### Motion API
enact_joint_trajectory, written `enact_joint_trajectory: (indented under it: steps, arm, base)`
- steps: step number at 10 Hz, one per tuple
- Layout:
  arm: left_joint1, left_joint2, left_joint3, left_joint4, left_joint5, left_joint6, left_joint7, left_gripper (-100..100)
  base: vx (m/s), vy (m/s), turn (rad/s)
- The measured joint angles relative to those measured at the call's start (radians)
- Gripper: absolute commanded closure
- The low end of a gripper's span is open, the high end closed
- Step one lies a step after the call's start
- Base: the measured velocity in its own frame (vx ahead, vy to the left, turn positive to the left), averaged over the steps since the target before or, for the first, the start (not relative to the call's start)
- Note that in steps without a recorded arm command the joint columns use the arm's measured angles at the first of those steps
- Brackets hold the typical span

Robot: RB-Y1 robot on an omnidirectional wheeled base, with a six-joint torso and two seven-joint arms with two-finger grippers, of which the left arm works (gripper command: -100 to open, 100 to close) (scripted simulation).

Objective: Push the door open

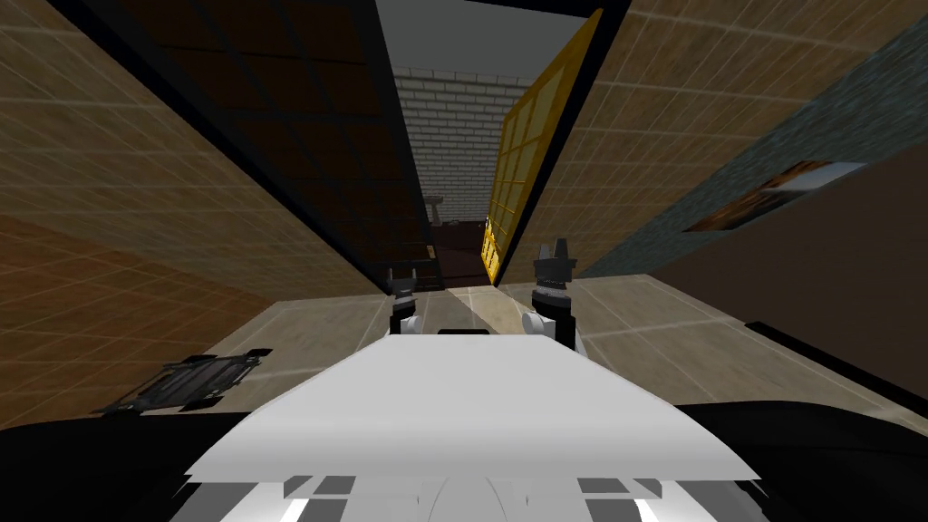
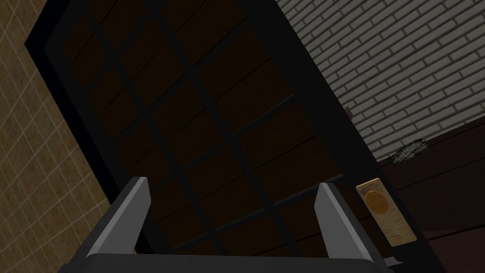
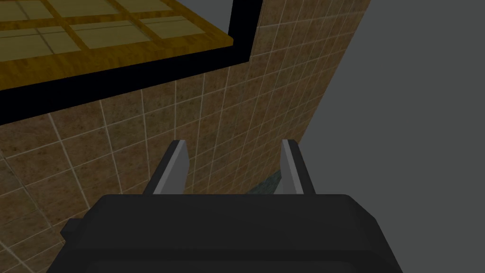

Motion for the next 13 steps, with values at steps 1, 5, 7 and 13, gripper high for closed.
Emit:
enact_joint_trajectory:
  steps: [1,5,7,13]
  arm:
    - [-0.006,-0.001,-0.001,0.026,0.013,-0.007,0.015,-100]
    - [-0.038,-0.002,-0.002,0.130,0.067,-0.029,0.076,-100]
    - [-0.048,-0.007,-0.002,0.169,0.094,-0.035,0.104,-100]
    - [-0.087,-0.020,-0.003,0.304,0.171,-0.059,0.187,-100]
  base:
    - [0.064,0.074,-0.191]
    - [0.065,0.080,-0.165]
    - [0.059,0.078,-0.160]
    - [0.060,0.086,-0.154]
